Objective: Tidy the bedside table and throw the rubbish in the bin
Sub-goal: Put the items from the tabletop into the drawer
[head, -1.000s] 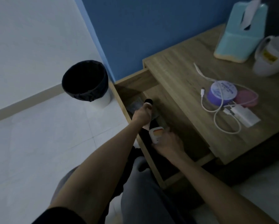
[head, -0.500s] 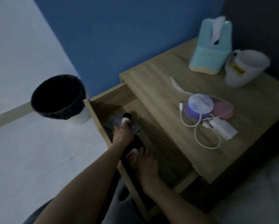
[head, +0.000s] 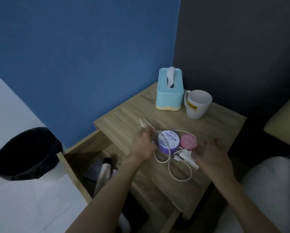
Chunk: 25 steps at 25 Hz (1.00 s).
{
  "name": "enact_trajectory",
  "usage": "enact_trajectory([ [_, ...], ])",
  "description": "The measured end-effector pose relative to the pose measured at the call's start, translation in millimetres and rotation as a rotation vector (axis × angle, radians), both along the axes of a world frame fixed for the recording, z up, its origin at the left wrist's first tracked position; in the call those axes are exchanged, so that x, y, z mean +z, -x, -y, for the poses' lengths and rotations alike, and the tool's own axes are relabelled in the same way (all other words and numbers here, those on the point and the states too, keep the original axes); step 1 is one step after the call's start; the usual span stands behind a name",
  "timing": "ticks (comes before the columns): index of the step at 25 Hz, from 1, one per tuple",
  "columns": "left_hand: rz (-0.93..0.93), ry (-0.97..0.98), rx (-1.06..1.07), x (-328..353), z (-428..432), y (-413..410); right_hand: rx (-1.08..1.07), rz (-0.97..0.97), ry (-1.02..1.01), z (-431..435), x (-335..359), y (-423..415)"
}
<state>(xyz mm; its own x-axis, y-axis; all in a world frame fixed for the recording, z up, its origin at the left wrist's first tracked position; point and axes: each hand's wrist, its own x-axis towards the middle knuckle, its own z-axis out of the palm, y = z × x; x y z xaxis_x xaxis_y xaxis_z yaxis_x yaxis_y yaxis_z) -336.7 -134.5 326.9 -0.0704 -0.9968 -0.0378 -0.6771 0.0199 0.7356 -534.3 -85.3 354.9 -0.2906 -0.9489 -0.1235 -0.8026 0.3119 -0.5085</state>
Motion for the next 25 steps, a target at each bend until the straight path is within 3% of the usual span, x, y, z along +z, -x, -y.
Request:
enact_trajectory([
  [2, 0.165, -0.133, -0.045, -6, 7, 15, 0.06, -0.008, -0.193, 1, -8, 17],
  [5, 0.388, -0.118, -0.091, -8, 8, 28, 0.147, 0.019, -0.224, -3, -16, 22],
  [9, 0.371, -0.039, -0.203, -8, 12, 35, 0.271, -0.032, -0.138, -1, -22, 18],
  [12, 0.275, 0.046, -0.154, -4, 11, 29, 0.207, 0.042, -0.065, -2, -24, 22],
  [15, 0.145, -0.01, -0.11, 8, 3, 17, 0.141, 0.063, -0.022, -4, -18, 29],
  [18, 0.236, -0.008, -0.059, 22, 2, -1, 0.095, 0.031, 0.012, -9, 1, 34],
  [21, 0.408, 0.092, 0.034, 31, 1, -24, 0.074, -0.025, 0.091, -18, 19, 26],
  [25, 0.232, 0.016, 0.281, 26, -18, -64, 0.267, 0.115, 0.117, -43, 24, -41],
])
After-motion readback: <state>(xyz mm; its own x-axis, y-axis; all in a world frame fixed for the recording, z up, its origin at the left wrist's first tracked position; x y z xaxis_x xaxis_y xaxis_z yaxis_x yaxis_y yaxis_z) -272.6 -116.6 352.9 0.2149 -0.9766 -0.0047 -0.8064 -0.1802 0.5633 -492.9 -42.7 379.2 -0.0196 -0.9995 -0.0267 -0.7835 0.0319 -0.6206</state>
